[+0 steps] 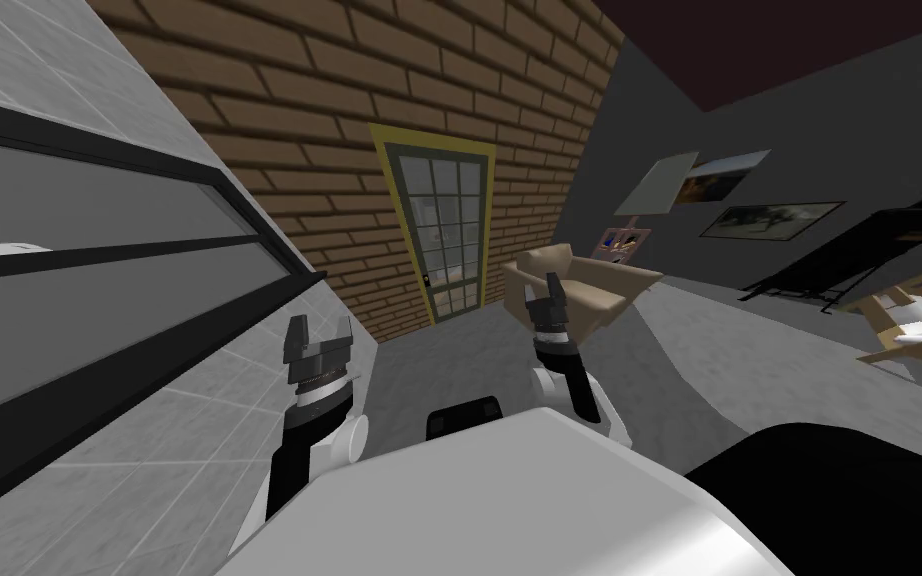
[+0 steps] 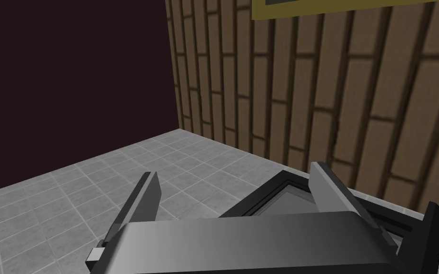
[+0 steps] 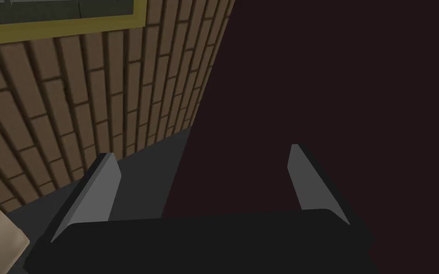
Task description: Pull the door open
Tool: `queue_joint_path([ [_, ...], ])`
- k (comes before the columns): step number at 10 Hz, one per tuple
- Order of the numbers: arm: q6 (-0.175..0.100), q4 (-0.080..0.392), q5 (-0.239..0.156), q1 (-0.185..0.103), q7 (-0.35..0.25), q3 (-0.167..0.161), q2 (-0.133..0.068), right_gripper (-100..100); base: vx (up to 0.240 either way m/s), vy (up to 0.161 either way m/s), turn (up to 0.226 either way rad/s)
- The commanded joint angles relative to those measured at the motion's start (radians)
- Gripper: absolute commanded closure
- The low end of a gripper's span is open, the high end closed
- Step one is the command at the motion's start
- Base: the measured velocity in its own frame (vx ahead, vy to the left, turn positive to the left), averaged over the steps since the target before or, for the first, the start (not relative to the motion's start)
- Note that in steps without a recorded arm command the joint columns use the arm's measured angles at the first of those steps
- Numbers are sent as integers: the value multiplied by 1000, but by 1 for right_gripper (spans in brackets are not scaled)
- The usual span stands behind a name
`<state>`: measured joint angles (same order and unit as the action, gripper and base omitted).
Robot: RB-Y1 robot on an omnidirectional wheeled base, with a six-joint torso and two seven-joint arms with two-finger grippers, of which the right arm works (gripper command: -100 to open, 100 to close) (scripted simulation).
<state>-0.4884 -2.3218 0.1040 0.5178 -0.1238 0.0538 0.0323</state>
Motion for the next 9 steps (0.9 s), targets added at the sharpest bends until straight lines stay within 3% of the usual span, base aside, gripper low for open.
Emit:
queue_joint_path([
  [1,-15,29,-26,-1,-26,-8,-17,-100,67,28,151],
  [9,-98,194,-175,-6,-170,-53,-85,-100,152,45,150],
])
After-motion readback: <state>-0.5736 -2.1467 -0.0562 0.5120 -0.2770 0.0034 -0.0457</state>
